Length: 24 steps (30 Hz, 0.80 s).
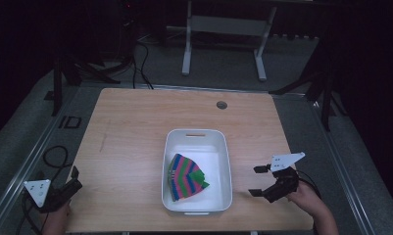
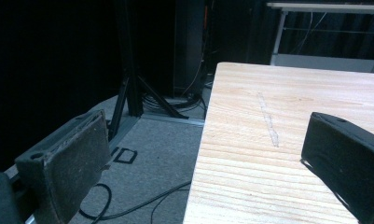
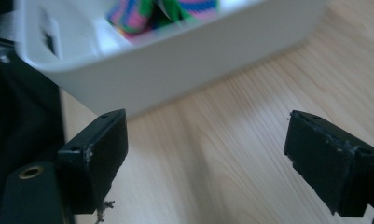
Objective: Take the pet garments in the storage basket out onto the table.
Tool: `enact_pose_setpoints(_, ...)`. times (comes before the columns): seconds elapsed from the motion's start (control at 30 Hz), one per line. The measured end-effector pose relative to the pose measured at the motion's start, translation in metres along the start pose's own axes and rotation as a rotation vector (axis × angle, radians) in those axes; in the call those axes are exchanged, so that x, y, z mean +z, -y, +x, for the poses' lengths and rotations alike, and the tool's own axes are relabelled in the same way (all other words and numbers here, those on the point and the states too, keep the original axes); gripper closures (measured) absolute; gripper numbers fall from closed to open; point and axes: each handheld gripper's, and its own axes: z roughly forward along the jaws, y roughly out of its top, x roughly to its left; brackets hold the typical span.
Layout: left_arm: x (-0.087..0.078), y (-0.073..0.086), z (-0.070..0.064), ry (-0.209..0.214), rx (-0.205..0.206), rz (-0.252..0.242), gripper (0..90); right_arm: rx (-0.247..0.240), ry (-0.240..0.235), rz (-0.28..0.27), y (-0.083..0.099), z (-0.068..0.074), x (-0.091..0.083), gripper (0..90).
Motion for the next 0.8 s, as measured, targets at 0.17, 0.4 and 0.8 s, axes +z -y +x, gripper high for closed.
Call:
enact_pose_setpoints(0.17,0.0,0.0,0.0,-0.001,-0.002,0.0,1.4,-0.046,-0.033,0.017,-0.027,0.012,0.003,13.0)
enact_pose_setpoints(0.4,0.0,0.0,0.0,0.0,-0.003,0.001,1.4,-0.098,-0.064,0.017,-0.059,0.019,0.013,12.7)
enact_pose_setpoints(0.8,0.0,0.0,0.0,-0.001,-0.004,0.003,1.4,-0.165,-0.127,0.07,-0.094,0.026,0.046,11.8)
